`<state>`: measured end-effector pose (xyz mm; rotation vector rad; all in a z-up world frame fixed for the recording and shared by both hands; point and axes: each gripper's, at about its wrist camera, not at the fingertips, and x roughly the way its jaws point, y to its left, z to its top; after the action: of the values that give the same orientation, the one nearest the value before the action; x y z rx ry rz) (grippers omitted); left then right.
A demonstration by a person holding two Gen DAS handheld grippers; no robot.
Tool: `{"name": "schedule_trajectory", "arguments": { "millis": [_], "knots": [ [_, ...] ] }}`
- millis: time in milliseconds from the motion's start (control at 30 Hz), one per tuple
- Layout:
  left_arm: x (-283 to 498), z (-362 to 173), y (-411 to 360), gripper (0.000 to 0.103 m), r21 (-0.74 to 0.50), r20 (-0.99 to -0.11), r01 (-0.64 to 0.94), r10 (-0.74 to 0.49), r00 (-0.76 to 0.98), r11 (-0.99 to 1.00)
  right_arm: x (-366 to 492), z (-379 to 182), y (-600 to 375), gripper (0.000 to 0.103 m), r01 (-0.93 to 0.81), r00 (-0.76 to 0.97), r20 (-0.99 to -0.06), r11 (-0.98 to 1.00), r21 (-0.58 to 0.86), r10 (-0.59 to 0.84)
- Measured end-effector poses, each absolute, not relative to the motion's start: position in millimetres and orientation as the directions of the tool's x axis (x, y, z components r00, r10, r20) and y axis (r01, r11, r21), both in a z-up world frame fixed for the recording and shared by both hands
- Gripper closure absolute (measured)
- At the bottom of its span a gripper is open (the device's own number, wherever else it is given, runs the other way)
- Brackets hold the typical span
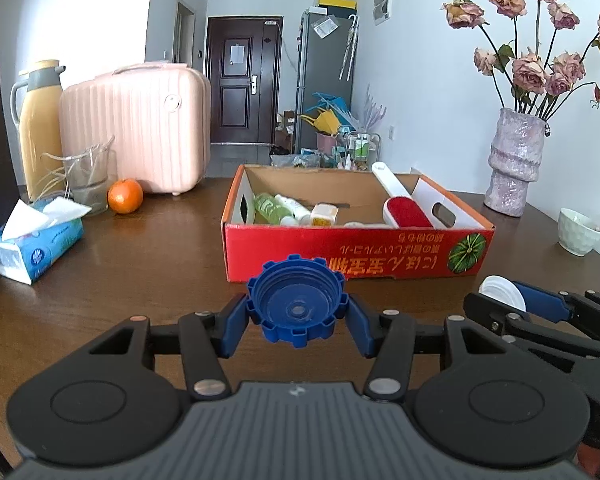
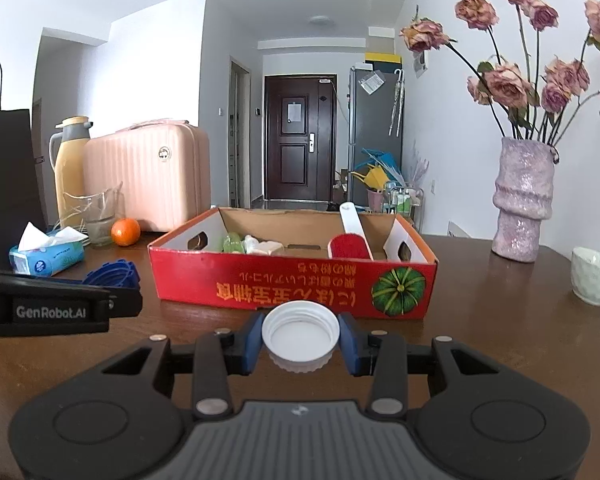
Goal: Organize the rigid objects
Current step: 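Carry the blue cap and white cap over the red box with both tools, then lower both caps into the red box and open both tools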
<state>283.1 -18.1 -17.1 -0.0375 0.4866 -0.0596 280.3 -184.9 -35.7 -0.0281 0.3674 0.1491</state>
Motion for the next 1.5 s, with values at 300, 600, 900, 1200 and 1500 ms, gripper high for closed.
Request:
{"name": "schedule_trajectory", "arguments": {
  "millis": [300,600,900,1200,1500],
  "knots": [
    [304,0,-24,0.049,-0.047,-0.436,0.038,-0.055,0.898,0.998,304,-21,-184,0.064,-0.156,0.929,-0.339,0.988,0.0,0.147],
    [334,14,-27,0.049,-0.074,-0.406,0.015,-0.044,0.913,0.997,340,-13,-181,0.064,-0.151,0.938,-0.318,0.989,-0.01,0.14],
    [371,10,-31,0.049,-0.081,-0.417,0.009,-0.043,0.908,0.997,378,-13,-182,0.064,-0.14,0.94,-0.313,0.99,0.011,0.137],
    [407,7,-32,0.049,-0.09,-0.419,-0.001,-0.037,0.907,0.996,415,-19,-184,0.064,-0.134,0.935,-0.327,0.99,0.032,0.137],
    [437,2,-29,0.049,-0.095,-0.431,-0.013,-0.029,0.902,0.995,445,-24,-184,0.064,-0.122,0.932,-0.338,0.992,0.045,0.13]
  ]
}}
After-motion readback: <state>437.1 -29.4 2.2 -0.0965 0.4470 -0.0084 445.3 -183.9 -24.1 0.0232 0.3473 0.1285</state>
